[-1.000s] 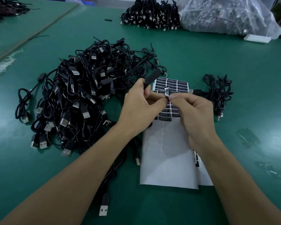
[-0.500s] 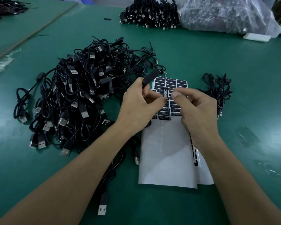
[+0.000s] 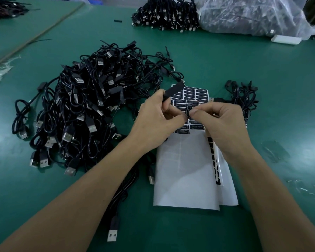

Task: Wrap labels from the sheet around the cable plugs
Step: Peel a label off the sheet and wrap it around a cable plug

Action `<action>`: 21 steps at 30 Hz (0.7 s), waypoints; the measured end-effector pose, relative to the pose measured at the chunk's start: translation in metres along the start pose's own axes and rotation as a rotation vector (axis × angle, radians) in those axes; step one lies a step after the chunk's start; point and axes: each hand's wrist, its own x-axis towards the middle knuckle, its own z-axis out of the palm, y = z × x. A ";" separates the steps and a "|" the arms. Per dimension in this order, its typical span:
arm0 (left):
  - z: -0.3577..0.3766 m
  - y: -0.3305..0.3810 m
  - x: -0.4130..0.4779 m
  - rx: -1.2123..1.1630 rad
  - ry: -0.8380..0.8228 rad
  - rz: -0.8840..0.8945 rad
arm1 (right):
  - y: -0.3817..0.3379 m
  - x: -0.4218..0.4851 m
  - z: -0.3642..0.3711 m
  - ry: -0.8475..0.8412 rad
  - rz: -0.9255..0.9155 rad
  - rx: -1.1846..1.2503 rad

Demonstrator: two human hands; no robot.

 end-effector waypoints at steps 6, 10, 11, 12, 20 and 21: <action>0.004 -0.002 0.000 -0.019 0.079 -0.026 | 0.002 0.000 0.000 0.053 0.005 0.001; 0.003 0.000 0.000 -0.091 0.113 -0.072 | -0.004 -0.001 0.002 0.142 0.054 0.158; 0.002 0.000 0.000 -0.099 0.114 -0.074 | -0.006 -0.001 0.002 0.148 0.062 0.218; 0.003 0.000 0.000 -0.094 0.109 -0.071 | -0.008 -0.002 0.002 0.143 0.068 0.280; 0.002 0.003 -0.001 -0.054 0.054 0.003 | -0.012 -0.007 0.013 0.001 0.017 0.520; 0.003 0.003 -0.001 -0.054 0.042 0.026 | -0.011 -0.007 0.015 -0.002 0.010 0.520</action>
